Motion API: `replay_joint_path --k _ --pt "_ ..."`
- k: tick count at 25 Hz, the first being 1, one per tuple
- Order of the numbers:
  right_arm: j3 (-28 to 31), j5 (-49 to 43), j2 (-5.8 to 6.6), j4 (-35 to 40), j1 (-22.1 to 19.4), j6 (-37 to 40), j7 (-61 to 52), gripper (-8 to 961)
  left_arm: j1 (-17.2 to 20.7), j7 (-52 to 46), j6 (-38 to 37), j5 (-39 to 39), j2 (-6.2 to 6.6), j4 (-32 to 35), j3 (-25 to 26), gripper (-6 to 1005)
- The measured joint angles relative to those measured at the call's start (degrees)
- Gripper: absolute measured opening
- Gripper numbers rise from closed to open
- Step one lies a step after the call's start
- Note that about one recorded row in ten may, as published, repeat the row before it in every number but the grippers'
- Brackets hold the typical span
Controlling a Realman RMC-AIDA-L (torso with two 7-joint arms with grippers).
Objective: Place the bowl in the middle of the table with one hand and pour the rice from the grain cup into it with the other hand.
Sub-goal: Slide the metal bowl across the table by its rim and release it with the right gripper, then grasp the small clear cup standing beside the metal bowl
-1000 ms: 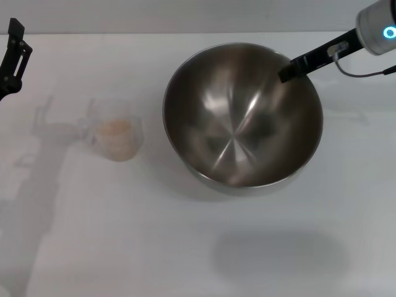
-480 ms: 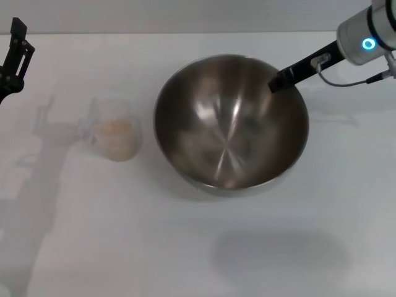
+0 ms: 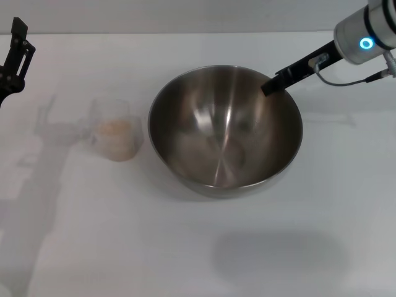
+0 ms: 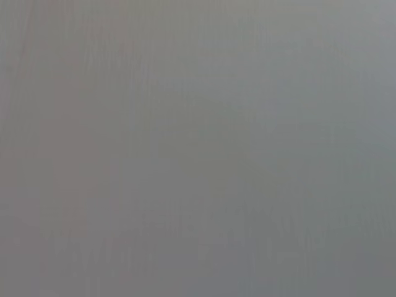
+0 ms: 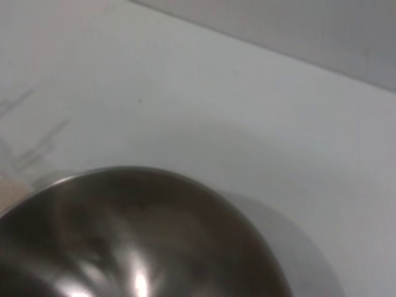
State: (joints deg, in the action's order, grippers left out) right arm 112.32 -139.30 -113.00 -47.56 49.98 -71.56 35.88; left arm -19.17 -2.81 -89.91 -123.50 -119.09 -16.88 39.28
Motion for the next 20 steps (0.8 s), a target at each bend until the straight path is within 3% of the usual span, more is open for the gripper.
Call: replay_joint_path --k 8,10,12,14,16,17,18,20 --pt "0.0 0.0 -0.24 -15.4 -7.6 -0.6 -1.0 410 0.0 0.0 0.0 0.0 0.00 -0.1 0.0 794" --pt "0.1 0.0 -0.66 -20.7 -10.3 -0.3 -1.0 408 0.0 0.0 0.1 0.0 0.00 -0.1 0.0 794" --pt "0.3 -0.7 -1.89 -28.3 -14.8 1.5 -0.3 406 0.2 0.0 0.1 0.0 0.00 -0.1 0.0 793" --pt "0.4 -1.2 -2.49 -30.4 -16.4 2.6 0.3 415 0.3 0.0 0.2 0.0 0.00 0.0 0.0 793" --pt "0.5 -2.0 -4.62 -35.7 -21.0 7.2 2.7 425 0.5 0.0 0.2 0.0 0.00 -0.1 0.0 792" --pt "-0.6 -0.9 -6.13 -39.5 -25.7 13.6 5.5 429 0.5 0.0 0.3 0.0 0.00 -0.1 0.0 792" --pt "-0.6 -0.9 -6.13 -39.5 -25.7 13.6 5.5 434 0.5 0.0 0.3 0.0 0.00 -0.1 0.0 792" --pt "-4.0 3.5 -6.39 -41.4 -31.2 22.4 8.0 443 0.5 0.0 0.3 0.0 0.00 -0.1 0.0 791"
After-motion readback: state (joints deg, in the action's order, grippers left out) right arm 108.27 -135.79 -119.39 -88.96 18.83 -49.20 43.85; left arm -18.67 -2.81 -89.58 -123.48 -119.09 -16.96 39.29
